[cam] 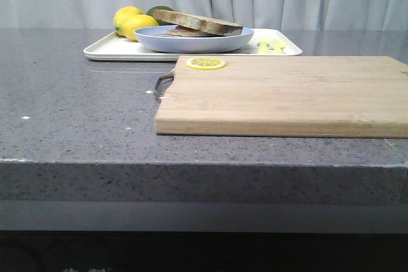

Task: Place bread and move sandwich to tray

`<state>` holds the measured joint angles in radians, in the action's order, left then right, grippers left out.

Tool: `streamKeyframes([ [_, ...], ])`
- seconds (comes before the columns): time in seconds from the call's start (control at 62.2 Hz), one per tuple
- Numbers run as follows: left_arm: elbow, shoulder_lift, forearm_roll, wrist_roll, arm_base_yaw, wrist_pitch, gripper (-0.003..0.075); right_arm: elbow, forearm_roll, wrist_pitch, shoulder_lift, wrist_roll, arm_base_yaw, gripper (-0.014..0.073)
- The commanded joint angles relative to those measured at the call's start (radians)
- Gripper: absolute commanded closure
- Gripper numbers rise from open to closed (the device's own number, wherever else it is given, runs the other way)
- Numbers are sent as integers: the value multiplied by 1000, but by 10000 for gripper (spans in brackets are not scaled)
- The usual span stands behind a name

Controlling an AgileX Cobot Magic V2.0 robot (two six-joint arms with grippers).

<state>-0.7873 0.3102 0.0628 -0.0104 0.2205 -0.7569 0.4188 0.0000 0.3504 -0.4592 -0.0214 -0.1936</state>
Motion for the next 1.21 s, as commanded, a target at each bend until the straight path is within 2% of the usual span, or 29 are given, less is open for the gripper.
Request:
streamKeyframes([
  [0.0, -24, 12, 11, 3, 4, 89, 738, 25, 0, -78, -4, -2, 4, 704],
  [0.177, -22, 12, 11, 3, 4, 89, 738, 25, 0, -78, -4, -2, 4, 704],
  [0.29, 40, -25, -10, 3, -4, 172, 738, 25, 0, -78, -4, -2, 4, 704],
  [0.434, 223, -161, -11, 3, -66, 315, 738, 25, 0, -78, -4, -2, 4, 704],
  [0.611, 433, -339, -11, 3, -137, 378, 738, 25, 0, -78, -4, -2, 4, 704],
  [1.126, 788, -336, -7, 3, -146, 674, 738, 25, 0, -76, -4, -2, 4, 704],
  [1.19, 792, -336, -7, 3, -146, 660, 738, 25, 0, -76, -4, -2, 4, 704],
])
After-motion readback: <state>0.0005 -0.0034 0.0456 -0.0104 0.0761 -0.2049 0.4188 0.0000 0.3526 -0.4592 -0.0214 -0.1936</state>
